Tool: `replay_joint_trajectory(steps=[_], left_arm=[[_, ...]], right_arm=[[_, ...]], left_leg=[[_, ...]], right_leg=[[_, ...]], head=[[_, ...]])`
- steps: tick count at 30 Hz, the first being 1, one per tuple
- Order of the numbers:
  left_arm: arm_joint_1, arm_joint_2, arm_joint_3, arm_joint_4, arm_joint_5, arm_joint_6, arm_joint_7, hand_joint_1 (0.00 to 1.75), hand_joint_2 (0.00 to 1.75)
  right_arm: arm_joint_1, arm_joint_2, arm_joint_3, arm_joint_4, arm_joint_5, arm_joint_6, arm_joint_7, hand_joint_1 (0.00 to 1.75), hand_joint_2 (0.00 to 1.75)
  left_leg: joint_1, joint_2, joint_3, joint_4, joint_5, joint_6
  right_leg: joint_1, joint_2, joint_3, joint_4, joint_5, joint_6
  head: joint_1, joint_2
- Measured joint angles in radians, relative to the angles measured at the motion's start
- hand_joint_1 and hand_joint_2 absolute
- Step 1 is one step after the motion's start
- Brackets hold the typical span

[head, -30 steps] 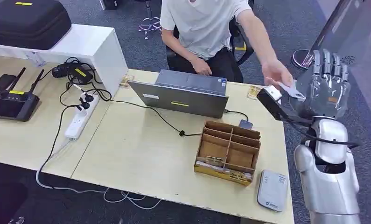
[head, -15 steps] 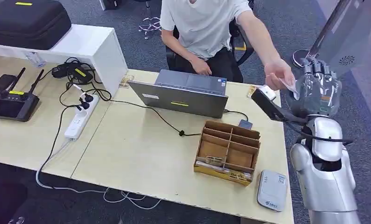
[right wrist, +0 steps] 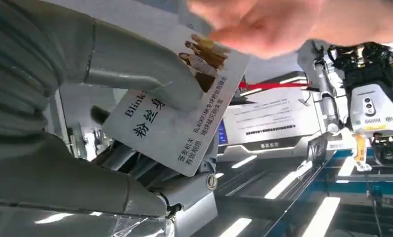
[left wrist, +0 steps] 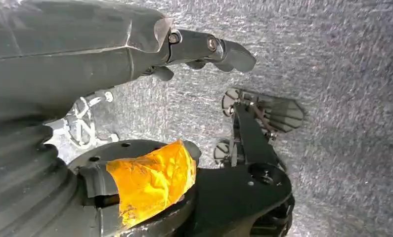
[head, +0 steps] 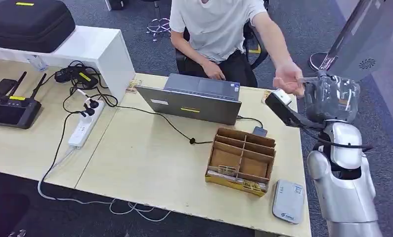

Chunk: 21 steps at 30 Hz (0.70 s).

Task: Pass the card to the sensor for recognition and then transmit it.

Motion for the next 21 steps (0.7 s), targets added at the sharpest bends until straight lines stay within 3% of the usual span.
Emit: replay_joint_trajectory(steps=[6,14,21], left_arm=[[0.0,-0.001,0.01,0.0,0.007,0.012,0.009,0.0,1.75],[0.001,-0.013,0.046,0.0,0.023,0.036,0.019,0.0,1.75],[0.0,-0.016,0.061,0.0,0.027,0.039,0.021,0.0,1.75]], right_arm=[[0.038,0.0,0.001,-0.036,-0.038,-0.015,-0.005,1.75,1.75],[0.265,-0.016,-0.035,-0.221,-0.075,-0.117,-0.049,1.75,1.75],[0.356,-0.023,-0.074,-0.31,-0.063,-0.132,-0.069,1.75,1.75]], left_leg=[[0.0,0.0,0.0,0.0,0.0,0.0],[0.0,0.0,-0.001,0.0,-0.001,0.0],[0.0,0.001,0.0,0.0,-0.001,0.0]], right_leg=[[0.0,0.0,0.0,0.0,0.0,0.0],[0.0,0.0,-0.001,-0.001,-0.001,0.001],[0.0,0.001,-0.001,-0.001,-0.001,0.001]], head=[[0.0,0.0],[0.0,0.0],[0.0,0.0]])
